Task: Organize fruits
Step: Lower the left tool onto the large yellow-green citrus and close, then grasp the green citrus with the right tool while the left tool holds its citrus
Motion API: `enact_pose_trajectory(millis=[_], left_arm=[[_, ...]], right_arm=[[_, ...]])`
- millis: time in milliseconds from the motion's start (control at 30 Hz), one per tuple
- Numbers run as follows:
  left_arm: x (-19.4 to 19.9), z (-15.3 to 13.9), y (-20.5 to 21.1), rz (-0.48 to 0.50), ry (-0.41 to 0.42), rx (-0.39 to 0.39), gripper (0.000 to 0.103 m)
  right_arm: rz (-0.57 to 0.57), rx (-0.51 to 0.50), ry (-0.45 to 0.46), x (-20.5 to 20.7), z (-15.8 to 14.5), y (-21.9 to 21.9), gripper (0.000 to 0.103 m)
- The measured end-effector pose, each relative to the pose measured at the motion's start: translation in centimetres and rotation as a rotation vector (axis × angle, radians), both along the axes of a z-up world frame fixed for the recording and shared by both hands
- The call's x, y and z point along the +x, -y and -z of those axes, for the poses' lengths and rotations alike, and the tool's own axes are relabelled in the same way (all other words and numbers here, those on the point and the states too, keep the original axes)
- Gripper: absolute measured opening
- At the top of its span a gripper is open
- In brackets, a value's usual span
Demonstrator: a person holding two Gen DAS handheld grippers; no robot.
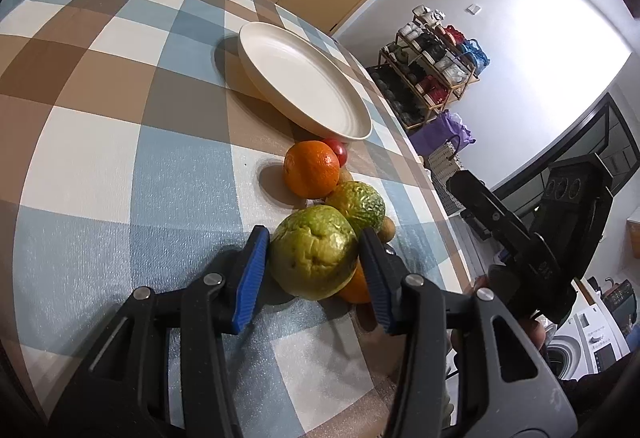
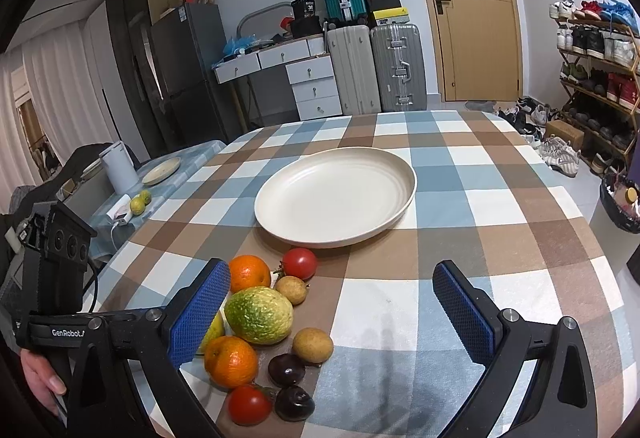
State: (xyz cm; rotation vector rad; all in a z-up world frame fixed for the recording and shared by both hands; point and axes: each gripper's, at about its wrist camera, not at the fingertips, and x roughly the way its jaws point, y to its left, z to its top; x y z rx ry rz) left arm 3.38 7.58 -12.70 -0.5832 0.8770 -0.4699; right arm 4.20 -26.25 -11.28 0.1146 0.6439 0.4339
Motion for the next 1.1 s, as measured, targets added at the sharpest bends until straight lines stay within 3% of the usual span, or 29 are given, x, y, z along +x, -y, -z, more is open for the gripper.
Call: enact_pose_trajectory(millis=[400,733,900,967,1000,1033,1100], left_arm=[[-0.3,-0.8,-1.7,-0.035,0.031,-0.017,0.043],[-0.8,-2.0,-3.5,-0.070,0.063,-0.024,0.043],[-1.2,-2.5,-3.9,-0.083,0.078,-0.019,0.043],[-1.5,-2.6,-3.9,-0.079,0.080,-0.020,0.042],[-1.6,-2.7,-3.9,-0.080,0.083,-0.020,0.036],[-1.7,-2.8,-3.9,-0.077,0.087,-0.020,0.018],[-1.7,-2.9,-3.6,-0.068,0.090,-0.018,0.014]], right_arm=[[-0.179,0.120,-0.159,0.9,1.4,-1.7,0.103],[-0.228,0.073,-0.233,1.6,2.7,-3.8,0.103],[-0.249,0.017,-0.234,1.8,2.8,-5.2,0.085],[-0.252,-0.008,-0.235,1.8,2.9,-5.5,0.085],[-0.252,-0.019,-0.228,1.7,2.9,-5.7,0.082],[-0.252,-0.033,-0.222,1.6,2.9,-5.8,0.077],[-0.255,-0.055,-0.218,1.6,3.0,-6.1,0.072]])
